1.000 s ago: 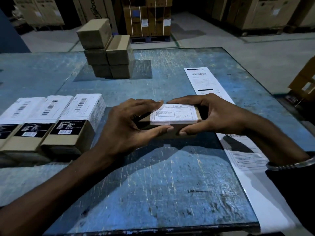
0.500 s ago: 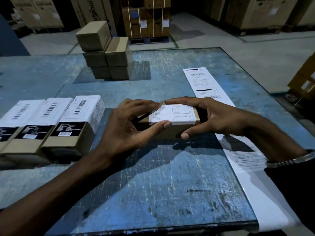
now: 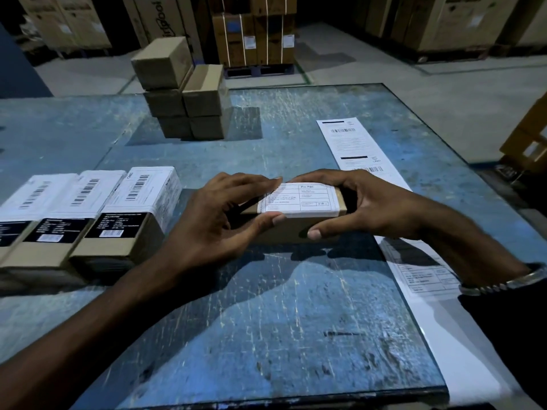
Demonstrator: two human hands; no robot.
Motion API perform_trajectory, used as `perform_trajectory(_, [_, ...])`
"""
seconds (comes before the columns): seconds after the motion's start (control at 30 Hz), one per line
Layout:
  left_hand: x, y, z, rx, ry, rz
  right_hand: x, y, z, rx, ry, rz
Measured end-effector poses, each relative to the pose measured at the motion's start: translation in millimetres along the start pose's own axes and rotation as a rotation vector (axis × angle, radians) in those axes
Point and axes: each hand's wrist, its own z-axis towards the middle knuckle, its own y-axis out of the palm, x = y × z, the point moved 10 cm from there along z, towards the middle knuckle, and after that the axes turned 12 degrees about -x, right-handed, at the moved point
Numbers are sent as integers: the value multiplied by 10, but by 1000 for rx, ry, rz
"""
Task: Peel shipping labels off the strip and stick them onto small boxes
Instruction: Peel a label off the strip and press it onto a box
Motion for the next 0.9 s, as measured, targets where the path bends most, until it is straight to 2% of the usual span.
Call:
perform_trajectory(0.1, [-46, 21, 15, -99, 19, -13, -6, 6, -4, -15, 7, 15])
perform_trajectory(0.2, [-56, 9, 13, -169, 14, -54, -7, -19, 1, 43, 8, 57])
perform_trajectory(0.27, [-59, -2, 12, -170, 5, -50, -7, -21, 10, 61, 6, 40])
perform_trajectory(0.47, [-51, 21, 2, -232, 22, 19, 64, 21, 5, -21, 47, 23])
perform_trajectory(0.57, [-19, 40, -33, -279, 79, 62, 79, 11, -10, -2, 62, 57])
perform_trajectory(0.7, [-8, 46, -27, -253, 43, 88, 124, 11, 5, 36, 104, 77])
perform_trajectory(0.8, [29, 31, 12, -193, 81, 140, 163, 26, 26, 71, 98, 290])
perform_trajectory(0.9, [20, 24, 27, -172, 98, 150, 229, -28, 16, 191, 100, 446])
